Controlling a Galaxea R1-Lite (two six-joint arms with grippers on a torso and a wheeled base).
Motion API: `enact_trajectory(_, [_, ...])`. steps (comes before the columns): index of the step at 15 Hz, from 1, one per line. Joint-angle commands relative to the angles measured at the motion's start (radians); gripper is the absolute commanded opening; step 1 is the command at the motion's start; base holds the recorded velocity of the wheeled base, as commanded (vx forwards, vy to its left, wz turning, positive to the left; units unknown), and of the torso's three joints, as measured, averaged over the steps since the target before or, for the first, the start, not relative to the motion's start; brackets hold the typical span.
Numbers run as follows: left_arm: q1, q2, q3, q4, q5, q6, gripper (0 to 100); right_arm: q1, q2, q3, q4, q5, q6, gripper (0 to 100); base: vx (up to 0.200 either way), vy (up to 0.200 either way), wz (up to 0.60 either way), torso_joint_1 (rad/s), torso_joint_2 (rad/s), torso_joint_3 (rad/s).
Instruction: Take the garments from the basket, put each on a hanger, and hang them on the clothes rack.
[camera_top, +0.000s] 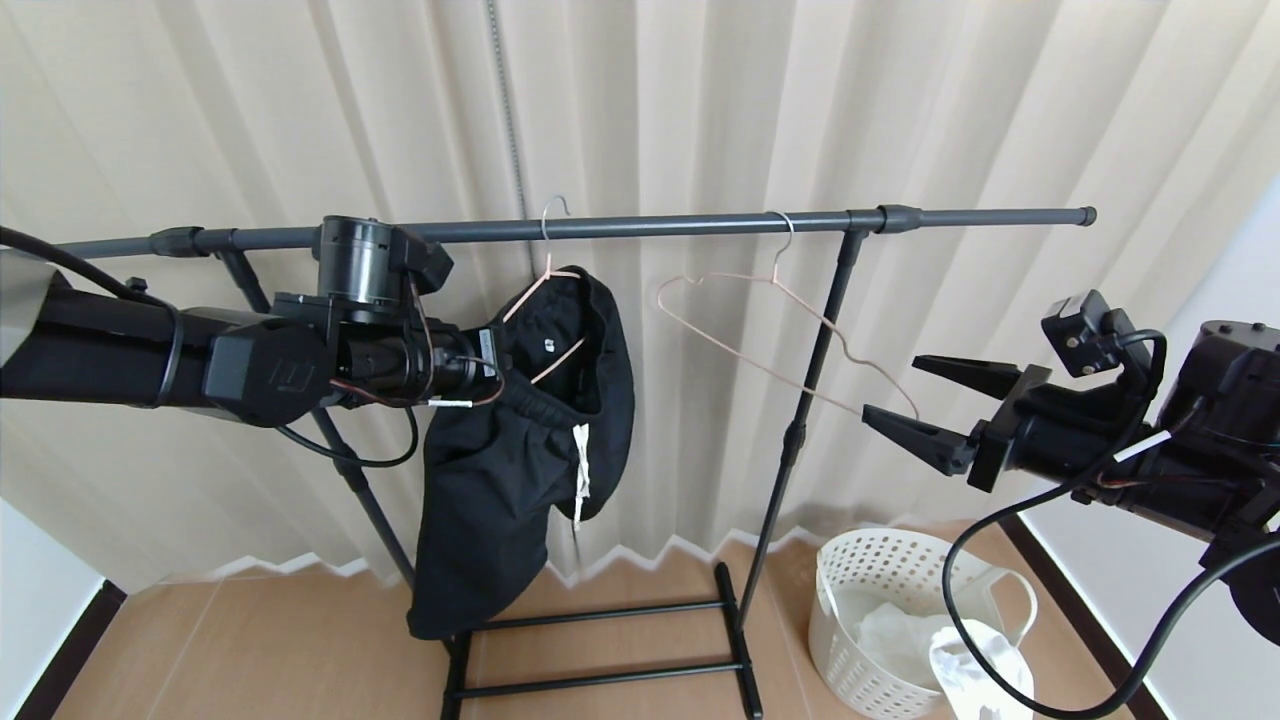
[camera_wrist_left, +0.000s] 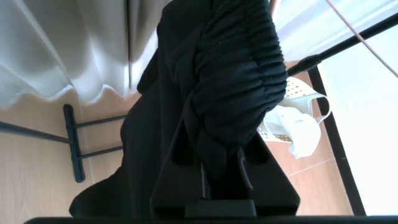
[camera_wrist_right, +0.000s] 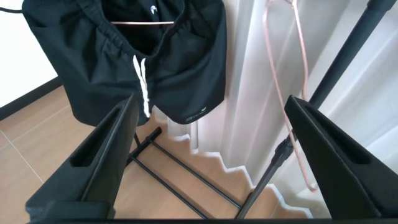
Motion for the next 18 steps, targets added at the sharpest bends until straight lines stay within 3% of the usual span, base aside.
enact_trajectory(1, [0.0, 0.0, 0.001, 0.0, 0.001, 0.001, 100, 0.001, 0.0, -0.001, 0.0, 0.0, 0.0, 100, 0.0, 0.0, 0.0, 0.0, 0.0, 0.0])
enact_trajectory(7, [-0.003, -0.162, 0.076, 0.025, 0.001, 0.007, 100, -0.001, -0.056, -0.001, 0.001, -0.001, 0.003, 100, 0.0, 0.0, 0.0, 0.0, 0.0, 0.0])
enact_trajectory(10, [0.004, -0.349, 0.21, 0.051, 0.002, 0.055, 100, 0.004, -0.138, -0.042, 0.049, -0.184, 0.015, 100, 0.0, 0.0, 0.0, 0.0, 0.0, 0.0])
enact_trajectory(12, [0.037, -0.481, 0.314, 0.042, -0.001, 0.076, 100, 0.01, -0.257, -0.102, 0.297, -0.359, 0.017, 100, 0.0, 0.0, 0.0, 0.0, 0.0, 0.0])
enact_trajectory(13, [0.041, -0.565, 0.388, 0.04, -0.002, 0.103, 100, 0.011, -0.333, -0.106, 0.418, -0.406, 0.017, 100, 0.0, 0.0, 0.0, 0.0, 0.0, 0.0])
enact_trajectory(16, [0.034, -0.761, 0.612, 0.037, -0.011, 0.211, 100, 0.031, -0.492, 0.021, 0.509, -0.423, 0.01, 100, 0.0, 0.0, 0.0, 0.0, 0.0, 0.0])
enact_trajectory(18, [0.006, -0.925, 0.809, -0.001, -0.065, 0.271, 100, 0.09, -0.604, 0.168, 0.515, -0.501, 0.009, 100, 0.0, 0.0, 0.0, 0.0, 0.0, 0.0])
